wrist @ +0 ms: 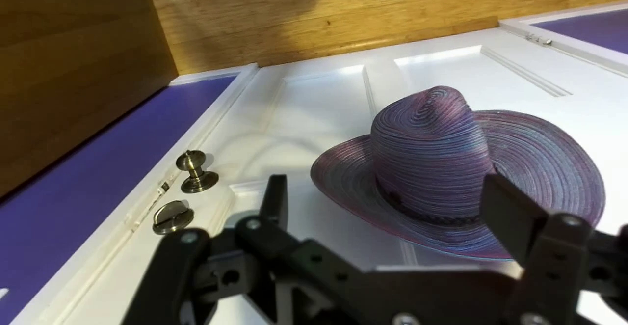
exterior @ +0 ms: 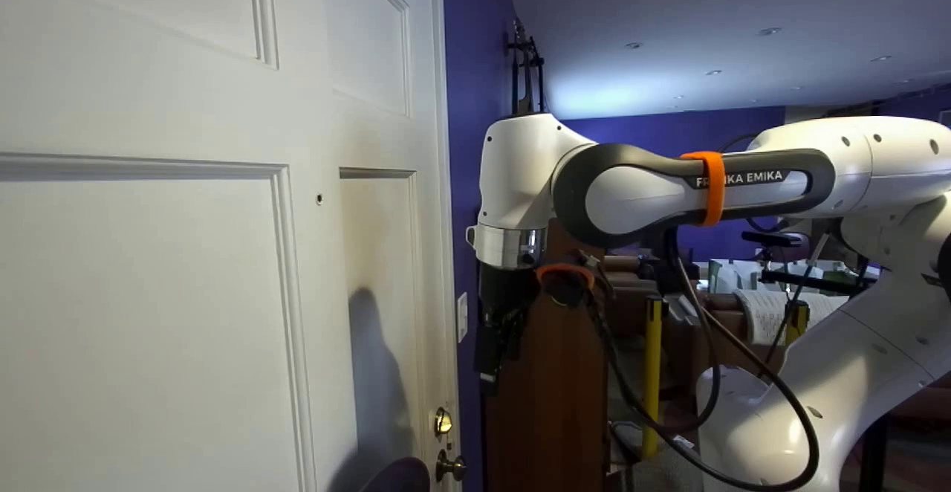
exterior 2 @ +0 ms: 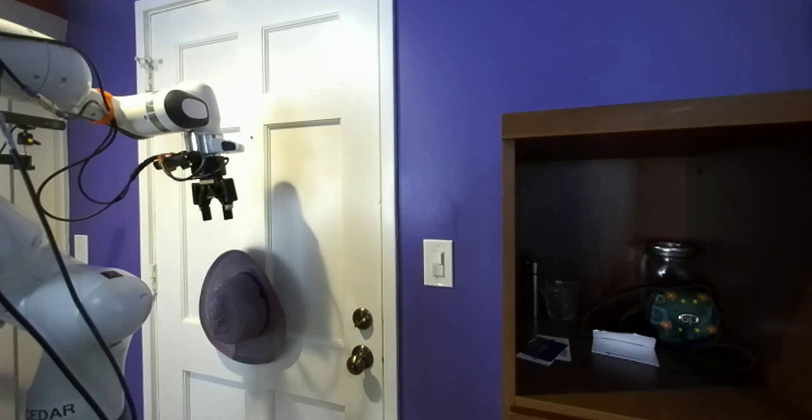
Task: Hang the hat on the door
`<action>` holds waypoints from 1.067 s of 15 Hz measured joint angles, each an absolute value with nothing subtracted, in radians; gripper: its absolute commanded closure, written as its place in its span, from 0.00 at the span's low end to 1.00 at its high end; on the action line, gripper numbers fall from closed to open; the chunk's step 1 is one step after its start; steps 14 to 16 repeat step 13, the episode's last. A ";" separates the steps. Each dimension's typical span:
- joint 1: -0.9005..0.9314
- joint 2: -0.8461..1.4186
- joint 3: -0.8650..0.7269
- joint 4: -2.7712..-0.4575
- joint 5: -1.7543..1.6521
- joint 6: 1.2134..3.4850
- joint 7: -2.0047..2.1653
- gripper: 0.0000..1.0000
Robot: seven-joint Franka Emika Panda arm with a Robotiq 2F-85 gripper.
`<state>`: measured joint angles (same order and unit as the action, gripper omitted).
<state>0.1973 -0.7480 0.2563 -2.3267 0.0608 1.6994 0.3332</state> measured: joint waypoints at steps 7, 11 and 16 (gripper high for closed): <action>0.197 -0.751 0.266 -2.275 0.009 1.671 0.300 0.00; 0.197 -0.761 0.272 -2.262 0.008 1.672 0.301 0.00; 0.196 -0.766 0.273 -2.262 0.008 1.672 0.302 0.00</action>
